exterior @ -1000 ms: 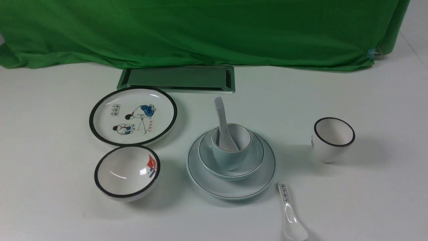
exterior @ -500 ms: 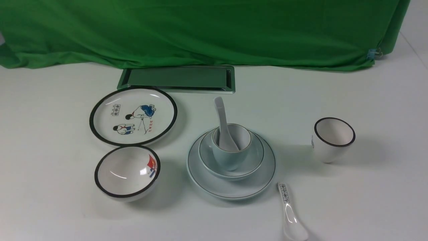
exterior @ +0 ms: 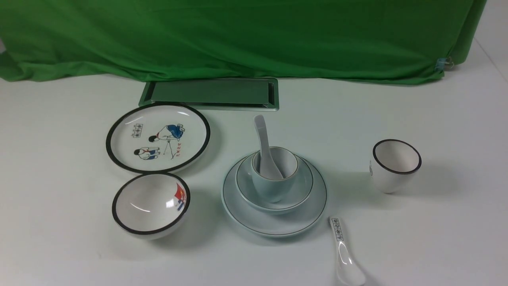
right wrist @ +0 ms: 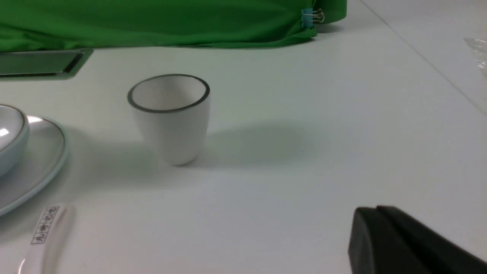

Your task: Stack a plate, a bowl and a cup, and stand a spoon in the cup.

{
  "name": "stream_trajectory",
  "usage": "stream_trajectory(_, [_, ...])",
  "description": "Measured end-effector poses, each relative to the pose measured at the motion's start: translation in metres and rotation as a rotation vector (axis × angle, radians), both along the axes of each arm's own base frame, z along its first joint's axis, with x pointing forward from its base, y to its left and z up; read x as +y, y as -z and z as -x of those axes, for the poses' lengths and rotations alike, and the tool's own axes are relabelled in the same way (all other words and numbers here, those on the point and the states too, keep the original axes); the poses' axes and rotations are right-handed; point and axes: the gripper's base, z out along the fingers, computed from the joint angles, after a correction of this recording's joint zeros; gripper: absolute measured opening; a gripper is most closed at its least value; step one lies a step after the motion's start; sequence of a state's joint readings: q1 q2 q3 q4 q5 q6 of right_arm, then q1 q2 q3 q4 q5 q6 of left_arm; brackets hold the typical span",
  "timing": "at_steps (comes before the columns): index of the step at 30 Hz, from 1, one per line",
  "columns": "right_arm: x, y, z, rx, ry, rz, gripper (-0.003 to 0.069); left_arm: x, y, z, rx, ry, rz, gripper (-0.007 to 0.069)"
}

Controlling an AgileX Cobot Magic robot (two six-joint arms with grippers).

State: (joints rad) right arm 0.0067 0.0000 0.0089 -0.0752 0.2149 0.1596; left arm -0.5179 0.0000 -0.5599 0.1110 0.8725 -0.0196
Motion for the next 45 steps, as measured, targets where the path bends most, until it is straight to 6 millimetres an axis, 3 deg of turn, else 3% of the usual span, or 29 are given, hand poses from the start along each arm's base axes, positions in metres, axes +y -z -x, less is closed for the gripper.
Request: stream_trajectory(45, [-0.0018,0.0006,0.0004,0.007,0.044,-0.003,0.0037,0.0,0.0,0.0,-0.001,0.0,-0.002,-0.0029])
